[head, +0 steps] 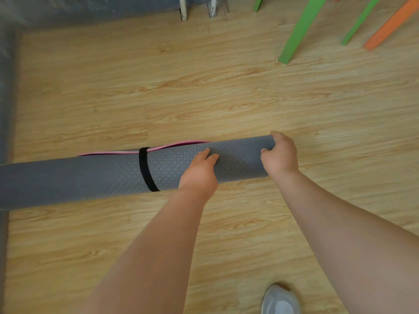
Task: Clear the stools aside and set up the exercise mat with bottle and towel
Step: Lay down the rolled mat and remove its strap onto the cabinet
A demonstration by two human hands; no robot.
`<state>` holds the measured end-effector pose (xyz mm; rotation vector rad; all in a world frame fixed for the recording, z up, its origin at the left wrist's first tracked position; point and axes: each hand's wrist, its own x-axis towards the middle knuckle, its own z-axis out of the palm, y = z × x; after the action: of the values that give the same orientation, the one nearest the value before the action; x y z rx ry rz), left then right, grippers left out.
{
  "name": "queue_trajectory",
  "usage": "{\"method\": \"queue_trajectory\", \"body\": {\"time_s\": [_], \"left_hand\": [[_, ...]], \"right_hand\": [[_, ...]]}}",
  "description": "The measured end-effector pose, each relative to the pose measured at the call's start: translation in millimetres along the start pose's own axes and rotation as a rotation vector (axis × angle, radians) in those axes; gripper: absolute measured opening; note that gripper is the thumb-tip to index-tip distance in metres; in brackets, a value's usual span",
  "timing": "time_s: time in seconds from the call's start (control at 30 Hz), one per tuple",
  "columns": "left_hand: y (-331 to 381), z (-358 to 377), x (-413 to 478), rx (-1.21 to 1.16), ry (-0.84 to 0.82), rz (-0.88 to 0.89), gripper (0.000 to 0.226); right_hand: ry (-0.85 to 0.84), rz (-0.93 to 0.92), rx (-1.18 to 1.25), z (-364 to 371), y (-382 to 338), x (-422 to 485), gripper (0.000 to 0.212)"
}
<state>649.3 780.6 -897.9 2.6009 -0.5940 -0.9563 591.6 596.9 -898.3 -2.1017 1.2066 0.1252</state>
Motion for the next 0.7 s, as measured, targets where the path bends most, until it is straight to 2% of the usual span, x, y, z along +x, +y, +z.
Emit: {"method": "queue_trajectory", "body": {"time_s": [0.07, 0.27, 0.43, 0.57, 0.63, 0.7], "left_hand": [[-9, -8, -7, -0.029, 0.068, -0.023, 0.062], [-66, -41, -29, -0.051, 0.278, -0.100, 0.059], [-130, -52, -44, -0.069, 0.398, -0.179, 0.053], [-171, -52, -42, -0.025, 0.415, -0.150, 0.058], [-191, -46, -40, 0.128, 0.389, -0.069, 0.061], [-205, -39, -38, 0.280, 0.431, -0.001, 0.063]], "right_hand": [[0.014, -0.094, -0.024, 10, -22, -13, 0.053], [-0.150, -0.306, 0.064, 67, -93, -56, 0.049], [-0.282, -0.405, 0.099, 118, -119, -81, 0.046], [-0.291, -0.554, -0.019, 152, -130, -84, 0.042], [-0.307, -0.621, -0.130, 170, -137, -79, 0.039], [-0.308, -0.705, -0.301, 183, -145, -70, 0.036]]}}
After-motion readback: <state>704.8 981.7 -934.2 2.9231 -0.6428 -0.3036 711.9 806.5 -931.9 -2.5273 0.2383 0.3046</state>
